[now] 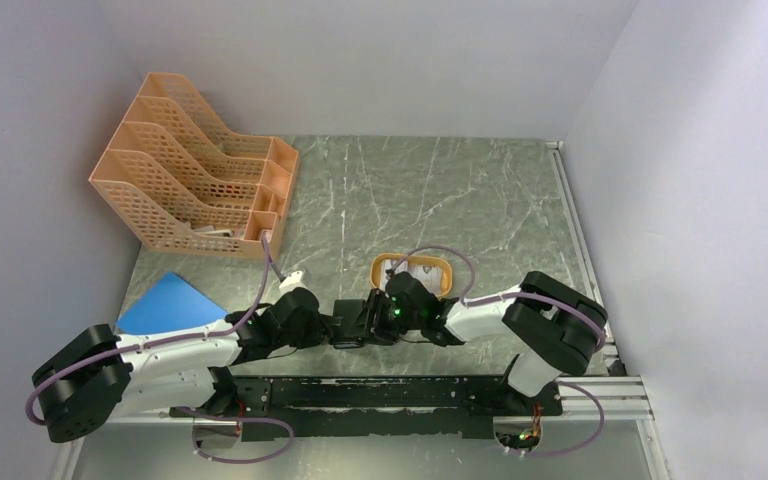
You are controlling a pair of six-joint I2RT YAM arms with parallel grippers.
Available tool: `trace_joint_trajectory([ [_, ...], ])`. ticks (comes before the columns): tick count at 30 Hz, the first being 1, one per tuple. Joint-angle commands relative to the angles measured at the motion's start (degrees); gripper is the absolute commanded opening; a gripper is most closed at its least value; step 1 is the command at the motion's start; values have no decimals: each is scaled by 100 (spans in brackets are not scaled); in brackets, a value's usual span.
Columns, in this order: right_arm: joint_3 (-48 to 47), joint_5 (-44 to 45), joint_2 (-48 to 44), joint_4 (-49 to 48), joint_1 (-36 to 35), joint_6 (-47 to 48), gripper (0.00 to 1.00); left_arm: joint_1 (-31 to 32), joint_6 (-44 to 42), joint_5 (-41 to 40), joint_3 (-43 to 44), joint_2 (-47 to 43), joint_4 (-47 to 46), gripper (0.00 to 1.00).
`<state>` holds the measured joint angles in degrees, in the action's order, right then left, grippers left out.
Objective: Put the credit cards into the card holder
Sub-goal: Pick up the card holder from the center of the board.
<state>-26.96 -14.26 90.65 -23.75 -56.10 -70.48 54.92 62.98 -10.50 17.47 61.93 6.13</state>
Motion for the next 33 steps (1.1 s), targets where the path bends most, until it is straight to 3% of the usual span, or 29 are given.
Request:
trace_joint_trajectory([
  [1,-15,187,256,459,-57,174,46,-27,-230,-26,-276,208,903,5],
  [9,-105,134,396,483,-77,193,51,-27,-384,321,-256,-33,542,5],
  [33,-186,6,582,354,-77,249,41,-25,-759,883,-240,-82,-134,5],
])
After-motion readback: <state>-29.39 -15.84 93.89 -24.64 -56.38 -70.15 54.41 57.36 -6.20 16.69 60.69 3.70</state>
